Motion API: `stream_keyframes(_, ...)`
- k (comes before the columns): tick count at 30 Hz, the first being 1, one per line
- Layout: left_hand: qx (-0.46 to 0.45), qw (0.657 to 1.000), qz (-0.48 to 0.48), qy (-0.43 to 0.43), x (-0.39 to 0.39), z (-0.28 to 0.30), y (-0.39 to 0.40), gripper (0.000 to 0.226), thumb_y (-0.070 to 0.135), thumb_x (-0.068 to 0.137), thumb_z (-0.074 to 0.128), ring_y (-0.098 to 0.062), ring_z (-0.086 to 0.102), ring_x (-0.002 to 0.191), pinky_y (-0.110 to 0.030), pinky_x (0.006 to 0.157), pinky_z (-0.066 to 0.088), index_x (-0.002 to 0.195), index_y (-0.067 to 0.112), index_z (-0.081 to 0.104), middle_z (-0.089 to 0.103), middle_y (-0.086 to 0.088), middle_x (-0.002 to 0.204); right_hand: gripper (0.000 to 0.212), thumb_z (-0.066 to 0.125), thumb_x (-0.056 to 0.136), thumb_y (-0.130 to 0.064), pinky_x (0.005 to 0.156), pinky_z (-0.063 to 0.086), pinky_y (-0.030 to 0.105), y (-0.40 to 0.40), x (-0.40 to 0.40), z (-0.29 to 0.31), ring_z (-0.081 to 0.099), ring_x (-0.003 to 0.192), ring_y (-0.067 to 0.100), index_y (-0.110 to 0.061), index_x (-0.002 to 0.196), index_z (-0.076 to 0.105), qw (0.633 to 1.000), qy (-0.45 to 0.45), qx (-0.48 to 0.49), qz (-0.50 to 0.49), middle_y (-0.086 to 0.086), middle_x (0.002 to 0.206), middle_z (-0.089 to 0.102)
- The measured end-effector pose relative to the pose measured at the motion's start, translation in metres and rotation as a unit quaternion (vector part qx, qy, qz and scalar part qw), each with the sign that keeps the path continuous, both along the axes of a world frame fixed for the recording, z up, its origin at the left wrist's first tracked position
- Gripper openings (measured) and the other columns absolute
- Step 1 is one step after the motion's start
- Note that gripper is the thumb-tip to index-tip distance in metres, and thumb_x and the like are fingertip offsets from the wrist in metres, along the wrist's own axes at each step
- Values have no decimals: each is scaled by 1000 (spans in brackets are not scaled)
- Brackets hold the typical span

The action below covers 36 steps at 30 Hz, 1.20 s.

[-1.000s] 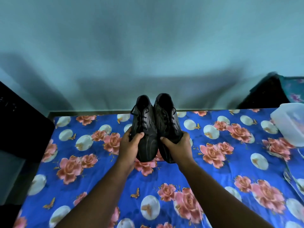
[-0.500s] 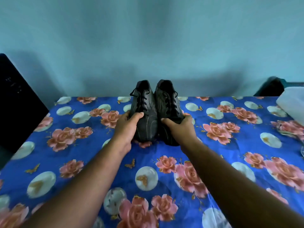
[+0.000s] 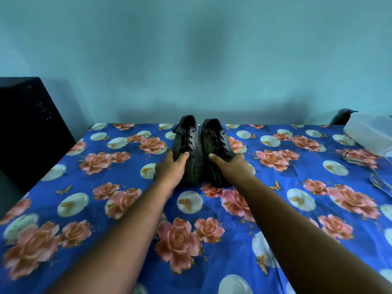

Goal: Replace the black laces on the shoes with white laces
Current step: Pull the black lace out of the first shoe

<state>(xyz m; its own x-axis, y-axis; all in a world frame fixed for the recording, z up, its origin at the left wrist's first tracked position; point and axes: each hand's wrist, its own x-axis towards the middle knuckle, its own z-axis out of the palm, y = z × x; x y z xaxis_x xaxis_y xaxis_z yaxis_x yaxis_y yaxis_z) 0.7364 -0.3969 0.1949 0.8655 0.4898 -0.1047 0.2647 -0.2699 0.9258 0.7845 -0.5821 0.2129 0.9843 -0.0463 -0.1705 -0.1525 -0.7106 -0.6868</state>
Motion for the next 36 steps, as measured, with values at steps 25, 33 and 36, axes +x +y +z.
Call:
stream_keyframes(25, 85, 994, -47, -55, -27, -7, -15, 112, 57, 78, 79, -20, 18, 155, -44, 124, 25, 163, 22, 13, 15, -3, 169, 93, 81, 76, -49, 106, 45, 37, -8, -19, -12, 50, 130, 24, -22, 154, 37, 986, -101, 107, 79, 6, 142, 47)
stream_keyframes(33, 240, 955, -130, -117, -88, -17, -53, 72, 48, 97, 60, -22, -3, 157, -45, 127, 4, 158, 21, 31, 10, -5, 170, 91, 82, 76, -46, 111, 38, 36, -32, -96, -18, 47, 132, 23, -26, 152, 36, 986, -102, 117, 58, 3, 141, 44)
stream_keyframes(36, 272, 941, -171, -106, -110, -16, -64, 66, 57, 95, 40, -24, 3, 157, -50, 126, 6, 153, 25, 43, 23, -4, 167, 95, 83, 74, -47, 115, 37, 43, -43, -118, -21, 45, 135, 26, -23, 153, 37, 984, -107, 128, 56, 7, 142, 45)
